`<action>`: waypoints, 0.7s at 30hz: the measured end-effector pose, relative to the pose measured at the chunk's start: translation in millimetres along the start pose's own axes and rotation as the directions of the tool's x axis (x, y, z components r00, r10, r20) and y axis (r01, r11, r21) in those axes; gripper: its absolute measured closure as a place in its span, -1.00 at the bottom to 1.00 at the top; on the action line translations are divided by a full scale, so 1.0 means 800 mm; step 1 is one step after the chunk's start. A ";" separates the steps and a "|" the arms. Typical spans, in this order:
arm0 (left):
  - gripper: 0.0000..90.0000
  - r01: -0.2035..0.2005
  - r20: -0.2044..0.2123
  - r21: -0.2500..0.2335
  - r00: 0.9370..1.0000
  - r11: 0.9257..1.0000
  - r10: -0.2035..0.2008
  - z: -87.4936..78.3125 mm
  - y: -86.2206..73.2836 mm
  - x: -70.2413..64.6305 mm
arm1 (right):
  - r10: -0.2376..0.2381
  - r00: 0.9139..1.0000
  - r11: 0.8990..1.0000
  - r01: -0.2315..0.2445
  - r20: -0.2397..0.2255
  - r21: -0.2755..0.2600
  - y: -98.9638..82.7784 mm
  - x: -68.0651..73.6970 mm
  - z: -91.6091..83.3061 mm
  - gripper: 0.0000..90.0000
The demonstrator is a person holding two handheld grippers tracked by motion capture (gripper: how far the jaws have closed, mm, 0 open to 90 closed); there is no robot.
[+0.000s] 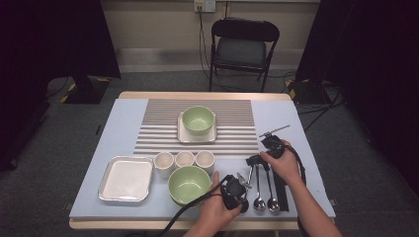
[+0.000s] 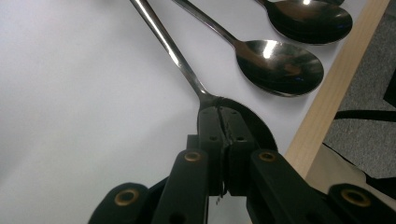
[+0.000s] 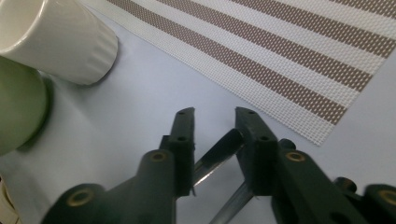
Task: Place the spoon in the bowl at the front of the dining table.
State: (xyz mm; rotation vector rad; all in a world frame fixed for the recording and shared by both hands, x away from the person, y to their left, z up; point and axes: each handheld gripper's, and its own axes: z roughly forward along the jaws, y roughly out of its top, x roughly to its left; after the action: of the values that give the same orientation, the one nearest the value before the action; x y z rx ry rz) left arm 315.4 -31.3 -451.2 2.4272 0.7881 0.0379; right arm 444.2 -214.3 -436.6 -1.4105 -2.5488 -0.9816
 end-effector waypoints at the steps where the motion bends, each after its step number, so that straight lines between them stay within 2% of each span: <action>1: 0.96 0.003 0.001 0.001 1.000 1.000 -0.003 0.000 0.000 0.001 | -0.007 1.000 1.000 0.007 0.002 -0.009 0.001 0.000 -0.002 0.69; 3: 0.89 0.012 -0.005 0.001 1.000 1.000 -0.012 -0.002 0.000 0.002 | -0.006 1.000 0.999 0.005 -0.016 -0.031 0.002 0.000 -0.004 0.76; 5: 0.84 0.018 -0.013 0.004 1.000 1.000 -0.018 -0.004 0.000 0.005 | -0.010 1.000 0.999 0.010 -0.014 -0.041 0.004 0.001 -0.005 0.80; 7: 0.75 0.007 -0.019 0.016 1.000 1.000 -0.006 -0.006 0.001 0.008 | -0.004 1.000 0.998 0.003 -0.018 -0.056 0.005 0.002 -0.007 0.83; 8: 0.66 0.004 -0.027 0.005 1.000 1.000 -0.004 -0.006 0.000 0.009 | -0.004 1.000 0.998 0.003 -0.019 -0.067 0.006 0.002 -0.008 0.84; 10: 0.53 0.012 -0.011 -0.012 1.000 1.000 -0.012 -0.009 0.000 0.012 | 0.018 0.999 0.996 -0.022 -0.046 -0.087 0.009 0.000 -0.011 0.87; 11: 0.44 0.025 -0.004 -0.023 1.000 0.999 -0.025 -0.011 0.001 0.012 | 0.019 0.999 0.995 -0.023 -0.044 -0.094 0.010 0.000 -0.013 0.89; 12: 0.31 0.031 0.003 -0.040 1.000 0.999 -0.031 -0.012 0.001 0.013 | 0.021 0.998 0.995 -0.026 -0.053 -0.101 0.011 0.000 -0.014 0.89; 14: 0.13 0.028 -0.001 -0.046 1.000 0.999 -0.028 -0.016 0.002 0.015 | 0.026 0.997 0.992 -0.034 -0.068 -0.119 0.012 0.000 -0.016 0.91; 16: -0.03 0.047 0.020 -0.072 0.999 0.996 -0.046 -0.019 0.003 0.018 | 0.037 0.996 0.990 -0.048 -0.083 -0.130 0.013 0.002 -0.017 0.93; 18: -0.10 0.048 0.018 -0.085 0.999 0.995 -0.047 -0.023 0.004 0.021 | 0.040 0.994 0.988 -0.055 -0.101 -0.142 0.015 0.003 -0.018 0.95; 21: -0.25 0.058 0.041 -0.115 0.998 0.992 -0.054 -0.029 0.005 0.025 | 0.044 0.991 0.986 -0.063 -0.124 -0.157 0.019 0.005 -0.021 0.97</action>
State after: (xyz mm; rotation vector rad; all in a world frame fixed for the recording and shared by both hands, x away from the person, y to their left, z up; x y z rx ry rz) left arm 329.4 -10.7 -432.9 2.2884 0.8139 0.0159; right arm 449.8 -215.3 -414.8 -1.4022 -2.3804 -1.2475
